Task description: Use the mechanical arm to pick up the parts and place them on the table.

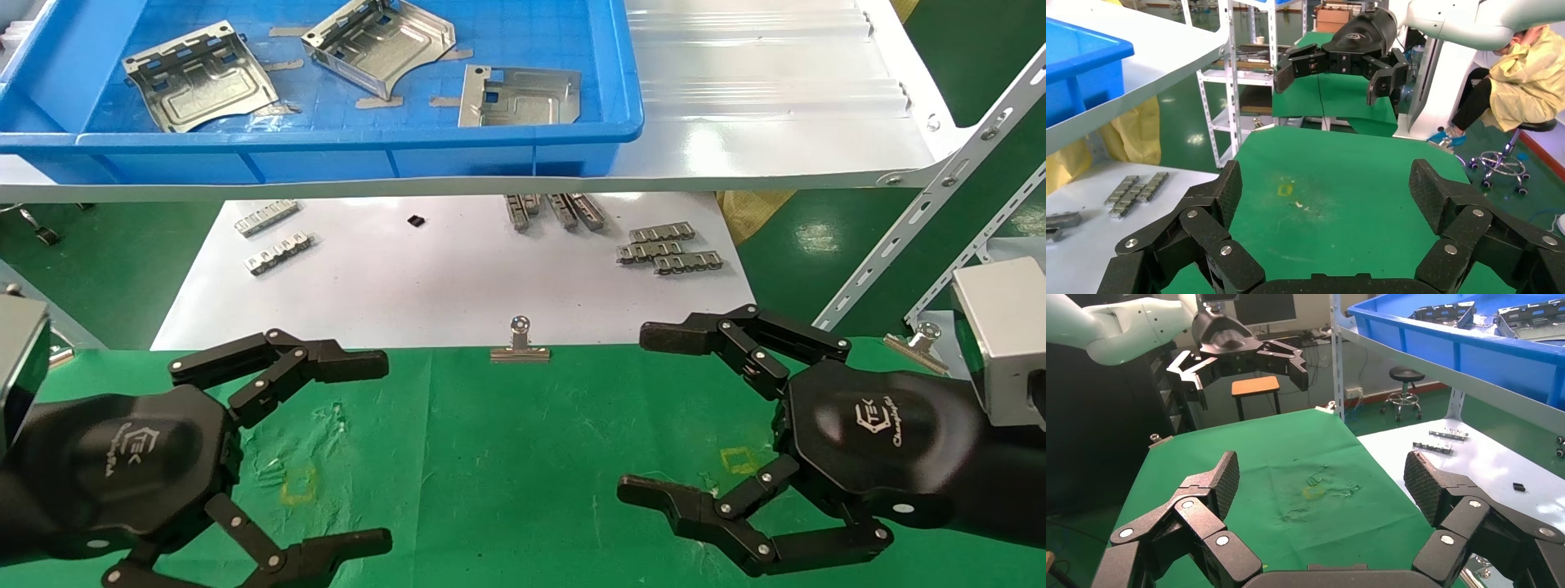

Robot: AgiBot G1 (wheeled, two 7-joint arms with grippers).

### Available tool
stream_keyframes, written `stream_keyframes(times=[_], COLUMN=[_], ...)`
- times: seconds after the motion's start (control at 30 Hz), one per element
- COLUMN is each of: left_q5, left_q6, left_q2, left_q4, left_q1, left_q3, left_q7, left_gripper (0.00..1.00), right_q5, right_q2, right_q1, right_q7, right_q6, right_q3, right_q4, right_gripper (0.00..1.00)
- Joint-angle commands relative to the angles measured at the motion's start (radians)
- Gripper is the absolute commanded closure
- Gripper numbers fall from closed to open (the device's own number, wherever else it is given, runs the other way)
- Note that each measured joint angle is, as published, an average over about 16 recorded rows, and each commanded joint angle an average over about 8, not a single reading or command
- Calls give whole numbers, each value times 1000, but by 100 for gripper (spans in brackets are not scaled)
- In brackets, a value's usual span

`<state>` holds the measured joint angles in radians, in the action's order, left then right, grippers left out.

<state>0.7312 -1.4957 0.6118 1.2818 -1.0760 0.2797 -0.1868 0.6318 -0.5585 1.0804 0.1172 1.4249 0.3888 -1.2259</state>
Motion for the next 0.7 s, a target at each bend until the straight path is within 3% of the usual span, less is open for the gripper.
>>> stream_keyframes(times=[0.03,0.07,0.1,0.7], left_q5=[0,0,0,0], left_q6=[0,0,0,0], left_q2=[0,0,0,0], left_q4=[0,0,0,0], left_q1=[0,0,0,0], left_q3=[0,0,0,0], left_q7=[0,0,0,0], left_gripper=[0,0,0,0], right_q5=[0,0,0,0], right_q2=[0,0,0,0], right_q1=[0,0,0,0], right_q7=[0,0,0,0], right_q6=[0,0,0,0], right_q3=[0,0,0,0], right_q4=[0,0,0,0], right_gripper=[81,94,100,100])
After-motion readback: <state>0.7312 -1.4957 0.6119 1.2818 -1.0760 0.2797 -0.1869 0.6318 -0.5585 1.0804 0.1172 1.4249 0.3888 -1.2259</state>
